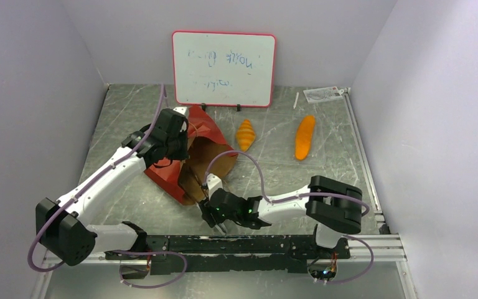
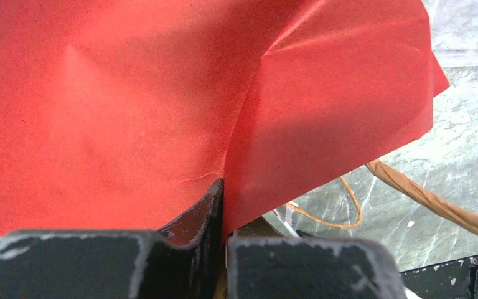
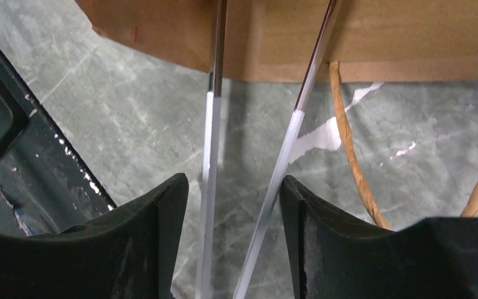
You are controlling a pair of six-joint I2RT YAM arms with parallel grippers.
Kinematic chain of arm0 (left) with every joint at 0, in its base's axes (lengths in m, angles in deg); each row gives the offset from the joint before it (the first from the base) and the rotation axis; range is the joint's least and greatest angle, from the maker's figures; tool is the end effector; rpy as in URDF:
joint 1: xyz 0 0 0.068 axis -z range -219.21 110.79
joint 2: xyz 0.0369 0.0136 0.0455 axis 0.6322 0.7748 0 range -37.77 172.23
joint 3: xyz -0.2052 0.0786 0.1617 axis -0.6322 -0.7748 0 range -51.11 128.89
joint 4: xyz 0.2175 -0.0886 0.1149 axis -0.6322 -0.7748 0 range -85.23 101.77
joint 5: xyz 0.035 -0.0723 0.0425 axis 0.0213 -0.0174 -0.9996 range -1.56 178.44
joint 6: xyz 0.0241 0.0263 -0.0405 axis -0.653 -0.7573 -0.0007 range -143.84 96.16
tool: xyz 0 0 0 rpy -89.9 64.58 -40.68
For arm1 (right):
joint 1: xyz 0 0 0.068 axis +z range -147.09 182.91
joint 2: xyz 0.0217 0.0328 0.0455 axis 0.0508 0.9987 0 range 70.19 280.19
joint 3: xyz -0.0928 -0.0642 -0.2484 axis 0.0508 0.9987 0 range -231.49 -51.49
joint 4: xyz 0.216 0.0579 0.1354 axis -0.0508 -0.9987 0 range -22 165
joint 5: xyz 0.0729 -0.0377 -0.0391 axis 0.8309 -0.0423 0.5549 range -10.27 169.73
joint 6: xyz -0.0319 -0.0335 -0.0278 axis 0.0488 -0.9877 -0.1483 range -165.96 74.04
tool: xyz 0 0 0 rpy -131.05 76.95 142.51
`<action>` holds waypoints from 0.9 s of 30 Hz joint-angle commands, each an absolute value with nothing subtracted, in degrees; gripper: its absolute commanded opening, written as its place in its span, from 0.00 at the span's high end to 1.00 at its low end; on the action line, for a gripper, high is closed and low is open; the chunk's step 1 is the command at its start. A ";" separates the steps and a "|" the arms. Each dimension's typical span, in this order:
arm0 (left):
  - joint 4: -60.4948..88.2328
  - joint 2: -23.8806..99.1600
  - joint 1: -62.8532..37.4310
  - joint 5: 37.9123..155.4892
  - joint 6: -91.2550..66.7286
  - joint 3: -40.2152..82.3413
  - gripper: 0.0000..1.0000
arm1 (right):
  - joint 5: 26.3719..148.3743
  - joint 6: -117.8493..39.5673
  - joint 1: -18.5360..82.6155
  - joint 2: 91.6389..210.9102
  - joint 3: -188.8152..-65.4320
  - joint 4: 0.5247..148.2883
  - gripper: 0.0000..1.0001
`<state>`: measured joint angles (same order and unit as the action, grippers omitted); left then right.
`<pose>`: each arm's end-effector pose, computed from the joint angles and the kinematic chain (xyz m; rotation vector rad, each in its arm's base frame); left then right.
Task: Take the fake bread out of the paper bag
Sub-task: Pick up the clamp from the paper bag.
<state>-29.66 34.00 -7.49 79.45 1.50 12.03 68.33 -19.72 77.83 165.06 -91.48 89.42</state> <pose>0.2230 -0.1312 0.3031 0.0663 2.4455 -0.2556 0.0889 0.3025 0.1400 -0.8728 2.1932 0.6909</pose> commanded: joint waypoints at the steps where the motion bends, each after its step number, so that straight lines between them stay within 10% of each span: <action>1: -29.51 34.58 -6.95 81.35 0.94 13.26 0.93 | 67.11 -21.21 77.93 169.08 -90.44 89.95 0.43; 27: -28.64 34.24 -6.36 83.65 1.82 11.89 0.93 | 86.14 -21.23 67.11 174.84 -102.27 84.93 0.51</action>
